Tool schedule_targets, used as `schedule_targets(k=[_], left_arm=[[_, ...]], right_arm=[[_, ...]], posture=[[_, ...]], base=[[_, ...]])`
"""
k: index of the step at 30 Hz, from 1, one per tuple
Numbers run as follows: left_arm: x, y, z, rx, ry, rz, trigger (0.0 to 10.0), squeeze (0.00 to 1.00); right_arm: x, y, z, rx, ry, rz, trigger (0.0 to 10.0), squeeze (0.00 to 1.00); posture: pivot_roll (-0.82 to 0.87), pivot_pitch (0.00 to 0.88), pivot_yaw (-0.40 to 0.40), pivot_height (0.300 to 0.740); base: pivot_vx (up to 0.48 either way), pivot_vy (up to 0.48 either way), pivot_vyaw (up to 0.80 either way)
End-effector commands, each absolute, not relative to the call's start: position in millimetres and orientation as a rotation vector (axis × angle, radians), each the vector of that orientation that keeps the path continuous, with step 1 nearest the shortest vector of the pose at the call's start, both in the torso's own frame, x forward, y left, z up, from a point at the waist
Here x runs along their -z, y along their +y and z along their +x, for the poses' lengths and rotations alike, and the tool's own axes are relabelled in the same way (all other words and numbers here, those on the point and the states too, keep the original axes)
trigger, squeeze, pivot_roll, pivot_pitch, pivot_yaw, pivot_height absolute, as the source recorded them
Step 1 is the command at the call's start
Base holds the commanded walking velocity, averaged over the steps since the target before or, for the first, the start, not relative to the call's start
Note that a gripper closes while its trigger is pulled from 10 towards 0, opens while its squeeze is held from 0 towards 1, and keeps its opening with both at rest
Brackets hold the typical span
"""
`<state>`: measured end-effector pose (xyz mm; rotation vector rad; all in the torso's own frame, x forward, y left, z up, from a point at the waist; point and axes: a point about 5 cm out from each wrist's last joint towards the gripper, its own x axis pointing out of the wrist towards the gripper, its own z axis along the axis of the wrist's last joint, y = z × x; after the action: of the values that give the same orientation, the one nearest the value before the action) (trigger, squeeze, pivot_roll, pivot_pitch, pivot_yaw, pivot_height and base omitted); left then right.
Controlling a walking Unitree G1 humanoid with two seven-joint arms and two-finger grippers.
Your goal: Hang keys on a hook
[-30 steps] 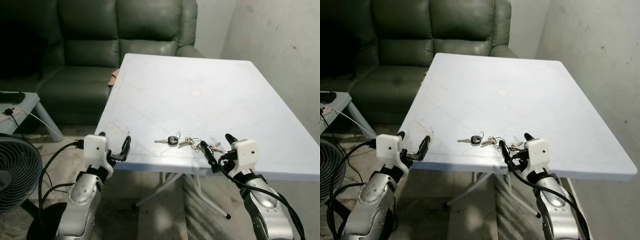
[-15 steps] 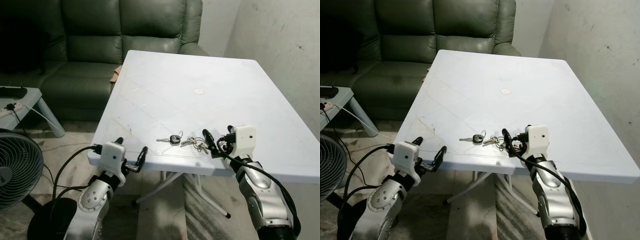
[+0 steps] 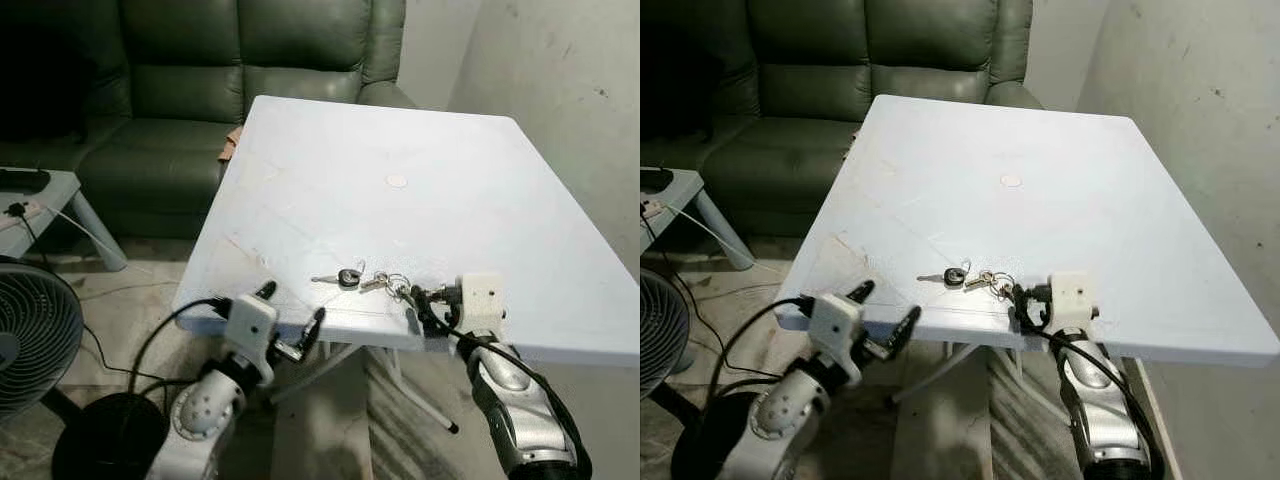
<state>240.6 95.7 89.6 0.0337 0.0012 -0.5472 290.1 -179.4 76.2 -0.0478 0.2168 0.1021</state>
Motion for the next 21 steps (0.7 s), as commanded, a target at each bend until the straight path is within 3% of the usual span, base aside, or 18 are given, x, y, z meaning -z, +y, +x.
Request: schedule_targets(k=[1,21], left_arm=[[-93.5,93.7,239.8,0.561,-0.013,0.043,10.0,0.00],[-94.8,90.2,241.0,0.558,-0.015,0.037,10.0,0.00]], right_arm=[[-81.5,-179.2,287.7,-0.135,0.181,-0.043,10.0,0.00],[-77.0,-173.6,287.1,-0.172,0.200,-0.034,10.0,0.00]], posture=[[0.01,0.035,-0.043,0.740],[0.01,0.036,-0.047,0.740]], base=[[0.000,0.000,0.00],[0.000,0.000,0.00]])
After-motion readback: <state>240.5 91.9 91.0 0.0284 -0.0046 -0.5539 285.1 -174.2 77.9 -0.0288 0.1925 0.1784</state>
